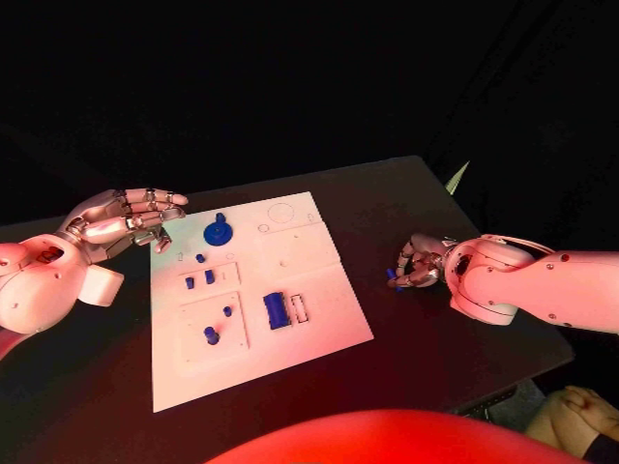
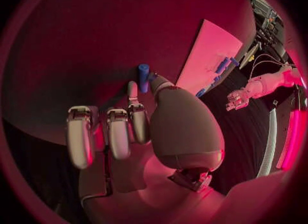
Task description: Assemble the parts on the task board
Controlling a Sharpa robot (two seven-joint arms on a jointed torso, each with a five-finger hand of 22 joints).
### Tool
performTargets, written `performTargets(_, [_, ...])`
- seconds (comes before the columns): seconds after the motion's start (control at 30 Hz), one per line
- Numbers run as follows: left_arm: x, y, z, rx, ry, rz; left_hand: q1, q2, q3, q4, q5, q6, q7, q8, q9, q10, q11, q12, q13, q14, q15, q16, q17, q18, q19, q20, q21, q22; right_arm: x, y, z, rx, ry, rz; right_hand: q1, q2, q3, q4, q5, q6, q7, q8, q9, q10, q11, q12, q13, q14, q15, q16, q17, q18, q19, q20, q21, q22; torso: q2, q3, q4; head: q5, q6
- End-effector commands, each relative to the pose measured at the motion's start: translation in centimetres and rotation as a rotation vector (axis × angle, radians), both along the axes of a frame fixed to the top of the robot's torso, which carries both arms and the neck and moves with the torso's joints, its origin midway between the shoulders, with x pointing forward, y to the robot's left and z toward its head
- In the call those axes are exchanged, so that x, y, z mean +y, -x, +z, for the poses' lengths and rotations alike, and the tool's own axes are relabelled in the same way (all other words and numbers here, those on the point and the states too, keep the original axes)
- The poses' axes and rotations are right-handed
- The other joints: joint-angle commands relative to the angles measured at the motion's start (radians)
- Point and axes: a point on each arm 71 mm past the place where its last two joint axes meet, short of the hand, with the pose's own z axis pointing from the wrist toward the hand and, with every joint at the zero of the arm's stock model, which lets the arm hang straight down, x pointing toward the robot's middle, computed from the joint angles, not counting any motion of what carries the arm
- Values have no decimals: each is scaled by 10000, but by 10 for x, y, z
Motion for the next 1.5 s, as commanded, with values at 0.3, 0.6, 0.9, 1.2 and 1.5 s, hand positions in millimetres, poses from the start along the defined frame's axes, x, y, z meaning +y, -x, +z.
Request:
performTargets(0.3, [-1,1,1,-39,110,-99,0,21,58,37,41,-25,280,46,-16,-35,-12,76,-20,-80,-3,48,-14,92,-79,-5,-40,-2,-1,1,-12,499,306,178,366,109,459,-164,-107,173,-36,-86,-75,-23,-112,45,1493,919,-122,2,2072,-7,874,-86,85,2378,-4,-7,-1,51,-46])
performTargets(0.6, [0,1,1,-36,111,-101,0,21,58,37,41,-25,280,46,-16,-35,-12,76,-20,-80,-3,48,-14,92,-79,-5,-40,-2,3,2,-19,722,389,268,678,54,1099,-488,-8,235,-46,-176,-144,-30,-126,32,1494,926,-137,13,2101,-14,884,-107,115,2395,-5,-3,-6,50,-58])
performTargets(0.9, [0,2,1,-30,109,-105,1,27,67,38,42,-29,279,60,-21,-35,-14,83,-29,-77,-4,54,-10,92,-82,-5,-38,0,6,5,-18,432,348,189,656,-62,1966,-814,680,389,-70,-222,-185,-2,-150,60,1522,931,-155,24,2129,-25,899,-124,160,2419,-8,-12,-2,71,-20])
performTargets(1.2, [-2,1,1,-31,119,-130,1,27,67,38,42,-29,279,60,-21,-35,-14,83,-29,-77,-4,54,-10,92,-82,-5,-38,0,5,2,6,-160,18,-136,334,36,2440,-850,929,497,-133,-191,-150,104,-204,180,1606,940,-200,38,2157,-51,934,-160,278,2469,-18,-28,3,60,10])
performTargets(1.5, [-5,1,1,-37,135,-164,1,27,67,38,42,-29,279,60,-21,-35,-14,83,-29,-77,-4,54,-10,92,-82,-5,-38,0,7,-5,35,-555,-713,-573,62,58,2647,-849,1070,517,-151,-167,-106,138,-222,211,1630,943,-219,43,2168,-59,945,-182,315,2485,-18,-31,1,170,77])
